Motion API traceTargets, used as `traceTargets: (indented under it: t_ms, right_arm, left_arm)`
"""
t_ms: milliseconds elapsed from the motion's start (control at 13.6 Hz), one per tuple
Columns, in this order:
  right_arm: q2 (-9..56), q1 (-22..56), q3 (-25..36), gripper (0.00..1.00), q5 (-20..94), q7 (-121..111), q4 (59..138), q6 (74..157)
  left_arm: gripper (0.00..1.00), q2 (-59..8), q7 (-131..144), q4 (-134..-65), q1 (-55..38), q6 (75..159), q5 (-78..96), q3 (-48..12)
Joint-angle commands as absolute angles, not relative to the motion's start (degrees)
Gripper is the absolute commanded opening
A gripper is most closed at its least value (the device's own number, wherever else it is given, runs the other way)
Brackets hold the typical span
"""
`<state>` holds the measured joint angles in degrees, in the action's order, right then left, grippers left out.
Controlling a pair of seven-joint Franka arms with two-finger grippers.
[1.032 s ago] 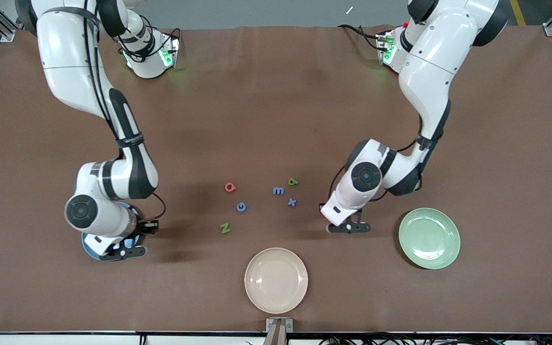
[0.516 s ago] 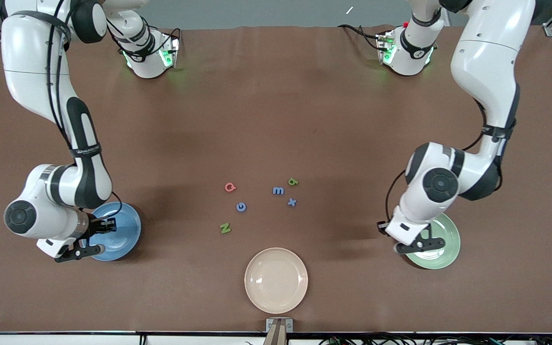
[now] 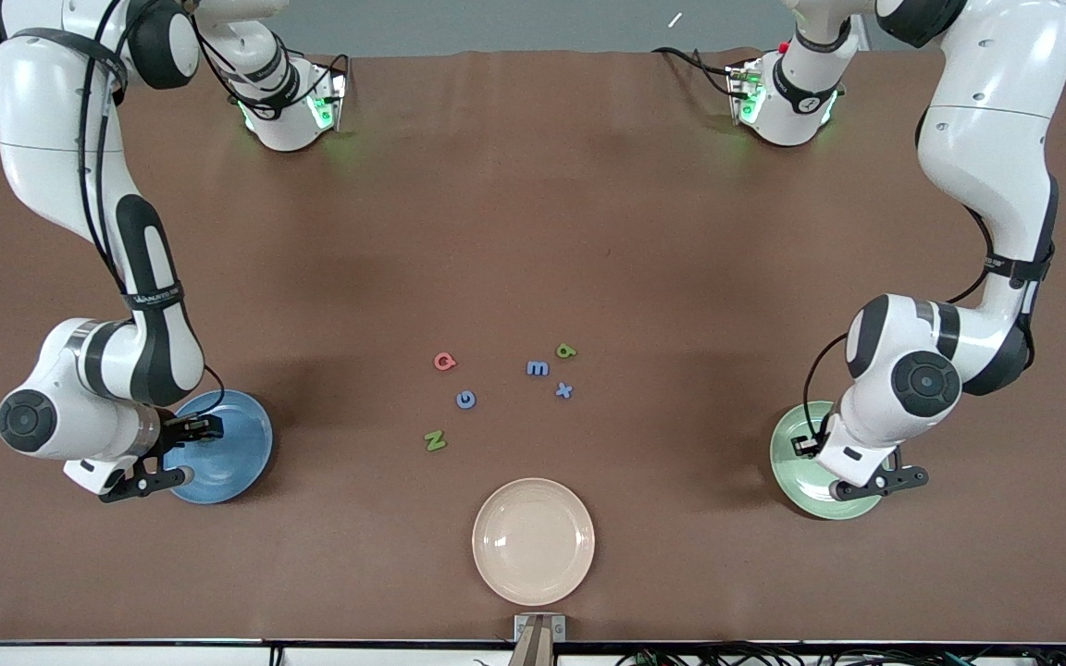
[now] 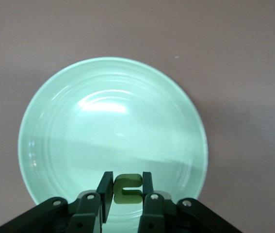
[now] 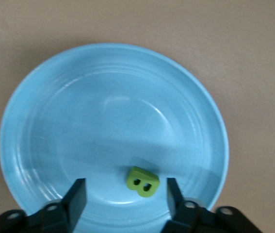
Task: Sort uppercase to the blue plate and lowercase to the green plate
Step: 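Move the right gripper to the pink letter while the left gripper reaches blue x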
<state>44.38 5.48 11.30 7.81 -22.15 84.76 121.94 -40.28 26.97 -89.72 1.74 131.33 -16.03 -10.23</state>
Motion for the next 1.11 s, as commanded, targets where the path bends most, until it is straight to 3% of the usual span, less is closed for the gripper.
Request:
traceTargets:
  t_ms: [0, 147, 516, 884, 1032]
  right_arm:
    - [43.51, 8.51, 10.72, 0.87, 8.17, -21.54, 84.99, 121.56]
    - [43.07, 12.98, 10.46, 0.93, 8.35, -14.29, 85.16, 120.68]
    - [40.62, 23.09, 10.28, 0.94, 9.48, 5.84, 85.95, 113.65]
    - [37.27, 33.03, 10.20, 0.94, 14.58, 31.50, 91.66, 114.87]
    - [37.18, 35.23, 10.20, 0.94, 18.70, 35.50, 95.34, 119.50]
  left_arm:
    - [1.00, -38.50, 27.16, -92.19, 2.11, 131.31, -17.05, -10.72]
    - [1.00, -36.92, 28.47, -93.34, 1.41, 131.31, -16.96, -11.86]
    - [1.00, -36.65, 40.41, -92.56, -6.30, 131.31, -16.62, -16.61]
    - [1.00, -41.12, 61.13, -88.16, -15.45, 131.57, -15.91, -16.61]
    - [1.00, -43.84, 69.49, -84.92, -19.23, 131.84, -15.64, -16.61]
